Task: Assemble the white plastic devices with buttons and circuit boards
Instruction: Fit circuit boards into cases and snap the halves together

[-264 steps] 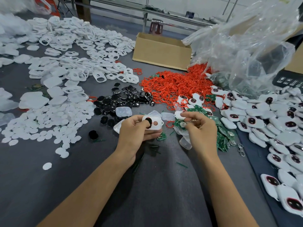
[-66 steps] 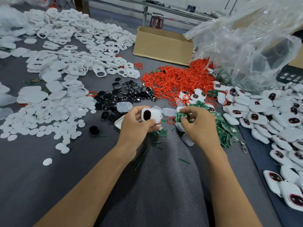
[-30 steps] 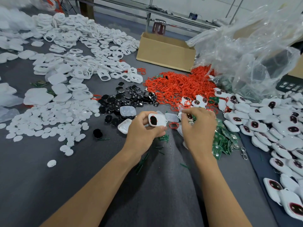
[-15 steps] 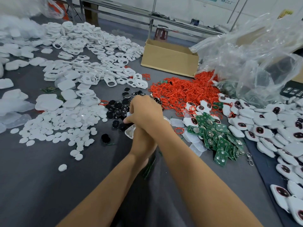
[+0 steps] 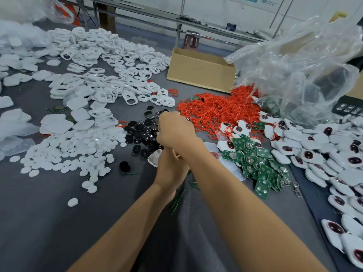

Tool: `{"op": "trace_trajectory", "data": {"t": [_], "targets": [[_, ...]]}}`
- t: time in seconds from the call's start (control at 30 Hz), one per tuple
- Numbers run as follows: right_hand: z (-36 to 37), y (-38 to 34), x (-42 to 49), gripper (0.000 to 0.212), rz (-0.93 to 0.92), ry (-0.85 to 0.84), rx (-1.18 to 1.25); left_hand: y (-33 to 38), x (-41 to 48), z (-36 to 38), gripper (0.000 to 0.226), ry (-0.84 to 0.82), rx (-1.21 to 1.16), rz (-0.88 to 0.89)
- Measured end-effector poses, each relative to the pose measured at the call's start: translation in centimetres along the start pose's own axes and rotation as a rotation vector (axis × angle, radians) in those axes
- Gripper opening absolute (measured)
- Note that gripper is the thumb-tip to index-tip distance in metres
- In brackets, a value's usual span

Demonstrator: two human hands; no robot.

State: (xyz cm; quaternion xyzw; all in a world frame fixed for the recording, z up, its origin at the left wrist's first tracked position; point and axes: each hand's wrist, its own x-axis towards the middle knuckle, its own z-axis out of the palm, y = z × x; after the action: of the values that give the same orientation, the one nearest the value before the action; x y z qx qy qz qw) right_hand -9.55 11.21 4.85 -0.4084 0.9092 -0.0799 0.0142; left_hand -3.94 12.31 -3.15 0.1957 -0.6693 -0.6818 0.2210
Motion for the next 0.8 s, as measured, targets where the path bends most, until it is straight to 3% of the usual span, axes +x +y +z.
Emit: {"op": "trace_trajectory", "data": {"t": [0.1,0.2,0.3,0.4,0.6,0.8], "targets": [[0.2,0.4,-0.5,0.027,0.016,0.125,0.064,0.1,0.0,0.2,0.037,0.011,-0.03,0.026],[0.8,1.0,-1.2,0.025,0.018,0.297,0.211,0.3,-0.1,0.1,0.033,0.026,-0.102,0.053],[0.8,2.1,-2.5,0.016,0.024,0.423,0.485,0.6,-0.1,0.2,0.013,0.008,-0.125,0.022],[0.4,4.2,-4.4,0.018,0.089,0.566,0.76,1.0,-0.2,0.2,0.024,-0.008,-0.267,-0.079],[1.6,8.2,-8.2,0.011,0.277,0.509,1.178,1.0,-0.4,0.3,0.034,-0.007,-0.357,-0.096],[2.1,8.3,-8.3,0.013,0.315,0.407,1.323,1.1,-0.5,0.3,0.035,-0.016,-0.356,-0.096]]}}
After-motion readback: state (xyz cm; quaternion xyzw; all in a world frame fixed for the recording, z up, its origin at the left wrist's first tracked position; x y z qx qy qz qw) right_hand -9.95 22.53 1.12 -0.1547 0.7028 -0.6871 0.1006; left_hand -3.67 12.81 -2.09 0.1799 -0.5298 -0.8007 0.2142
